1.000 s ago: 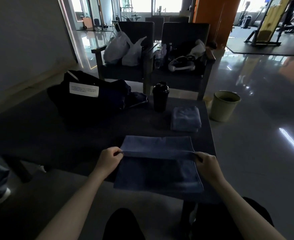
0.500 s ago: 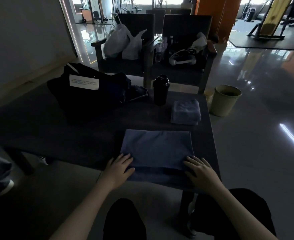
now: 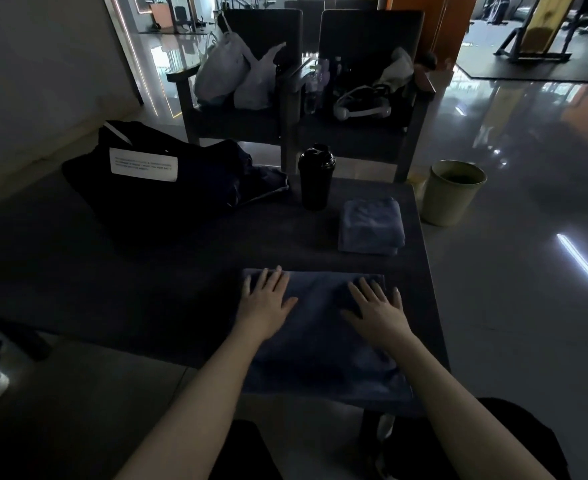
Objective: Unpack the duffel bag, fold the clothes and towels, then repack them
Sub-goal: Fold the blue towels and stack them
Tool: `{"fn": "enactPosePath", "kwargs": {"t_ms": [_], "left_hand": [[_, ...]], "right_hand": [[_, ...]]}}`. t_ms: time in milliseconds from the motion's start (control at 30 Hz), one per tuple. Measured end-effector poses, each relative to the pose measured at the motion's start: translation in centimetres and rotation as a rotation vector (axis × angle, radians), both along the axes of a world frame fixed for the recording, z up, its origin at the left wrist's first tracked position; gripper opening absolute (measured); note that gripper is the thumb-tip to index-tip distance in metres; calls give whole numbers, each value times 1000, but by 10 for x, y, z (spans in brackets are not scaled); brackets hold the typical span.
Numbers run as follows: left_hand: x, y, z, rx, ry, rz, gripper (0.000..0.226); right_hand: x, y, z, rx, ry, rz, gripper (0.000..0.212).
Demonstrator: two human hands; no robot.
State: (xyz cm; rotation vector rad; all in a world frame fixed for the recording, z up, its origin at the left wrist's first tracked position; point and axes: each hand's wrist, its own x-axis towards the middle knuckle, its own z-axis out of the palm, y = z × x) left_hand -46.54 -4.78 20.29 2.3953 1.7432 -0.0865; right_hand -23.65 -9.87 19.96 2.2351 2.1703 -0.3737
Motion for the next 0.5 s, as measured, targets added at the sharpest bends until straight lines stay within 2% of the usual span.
{"fn": "enactPosePath", "kwargs": {"t_ms": [67, 167, 300, 400, 500], "left_hand": [[-7, 5, -16, -40, 32, 21, 64], [-15, 11, -28, -23, 7, 30, 65], [-15, 22, -30, 1, -14, 21, 64], [-12, 18, -24, 47, 3, 29, 64], [-9, -10, -19, 152, -42, 58, 63]], "right_hand": [[7, -2, -15, -6, 24, -35, 71], [11, -5, -26, 87, 33, -58, 87], [12, 3, -27, 75, 30, -68, 75], [11, -2, -22, 140, -19, -83, 87], [6, -31, -20, 224, 24, -89, 87]]}}
